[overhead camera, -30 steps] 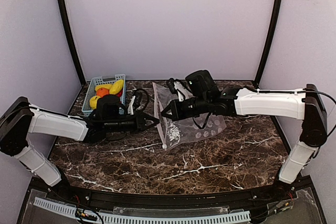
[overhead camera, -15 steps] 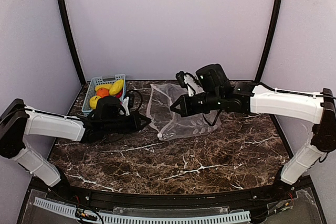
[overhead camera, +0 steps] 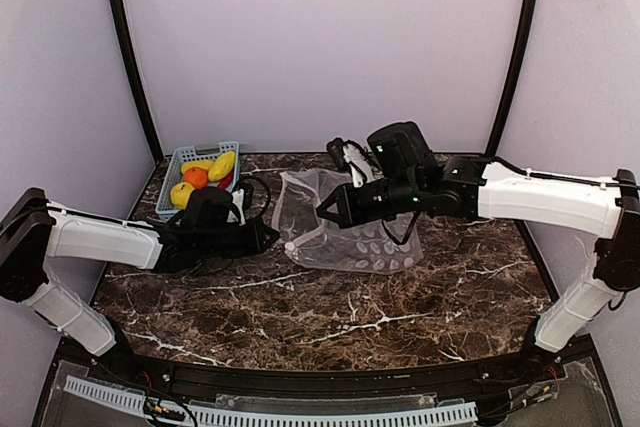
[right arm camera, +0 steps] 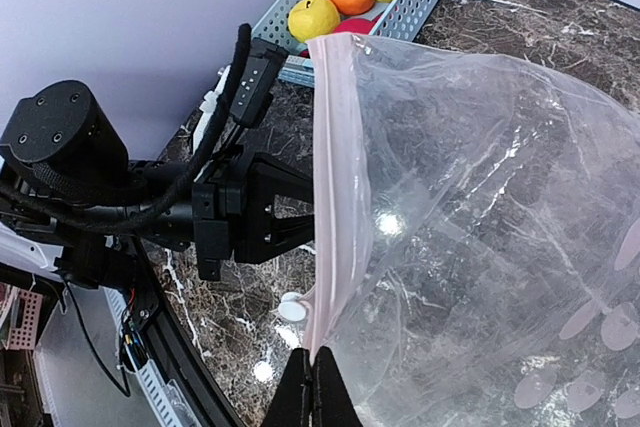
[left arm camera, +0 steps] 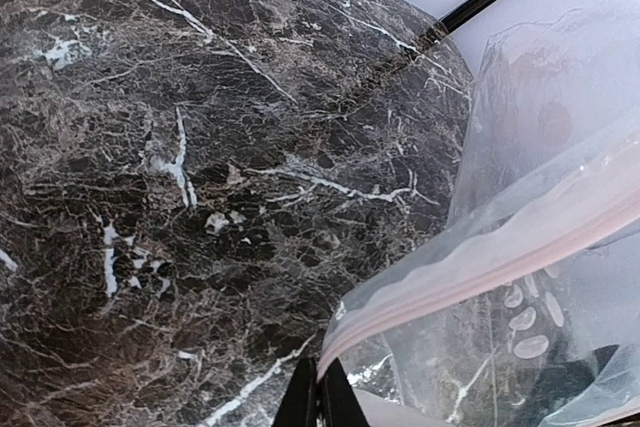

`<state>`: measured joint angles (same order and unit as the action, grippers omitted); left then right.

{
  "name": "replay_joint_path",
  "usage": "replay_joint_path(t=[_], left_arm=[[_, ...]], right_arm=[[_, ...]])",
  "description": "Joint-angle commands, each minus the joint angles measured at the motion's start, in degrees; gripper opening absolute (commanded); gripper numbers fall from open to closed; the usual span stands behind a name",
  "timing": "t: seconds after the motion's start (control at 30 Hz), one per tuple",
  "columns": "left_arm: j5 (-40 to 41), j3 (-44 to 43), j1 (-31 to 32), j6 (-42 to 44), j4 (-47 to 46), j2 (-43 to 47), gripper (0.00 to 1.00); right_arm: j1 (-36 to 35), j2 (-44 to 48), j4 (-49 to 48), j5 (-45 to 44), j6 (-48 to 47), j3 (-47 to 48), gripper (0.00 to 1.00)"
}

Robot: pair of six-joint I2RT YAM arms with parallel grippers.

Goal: Place the food in the zip-top bag and seal the zipper
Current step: Open the zipper food storage bag at the center of the board, then pass from the left arm to the right

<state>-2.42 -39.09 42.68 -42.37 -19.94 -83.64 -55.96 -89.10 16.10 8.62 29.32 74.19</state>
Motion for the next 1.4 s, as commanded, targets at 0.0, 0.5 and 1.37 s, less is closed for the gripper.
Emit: replay_joint_path(t=[0.0, 0.5, 1.37], left_arm=[[3.76, -1.17, 0.30, 3.68, 4.05, 0.53, 0.05], [-8.18, -3.37, 0.34, 11.80, 2.95, 4.26, 0.54], [-4.59, -19.99, -19.52, 28.77, 40.81, 9.35, 0.89]], right_arm=[[-0.64, 0.48, 0.26, -3.52, 0.74, 2.06, 0.00], [-0.42, -6.14, 8.93, -12.58, 3.79, 6.14, 0.00], [-0.37, -8.84, 9.49, -11.19, 3.25, 8.38, 0.00]])
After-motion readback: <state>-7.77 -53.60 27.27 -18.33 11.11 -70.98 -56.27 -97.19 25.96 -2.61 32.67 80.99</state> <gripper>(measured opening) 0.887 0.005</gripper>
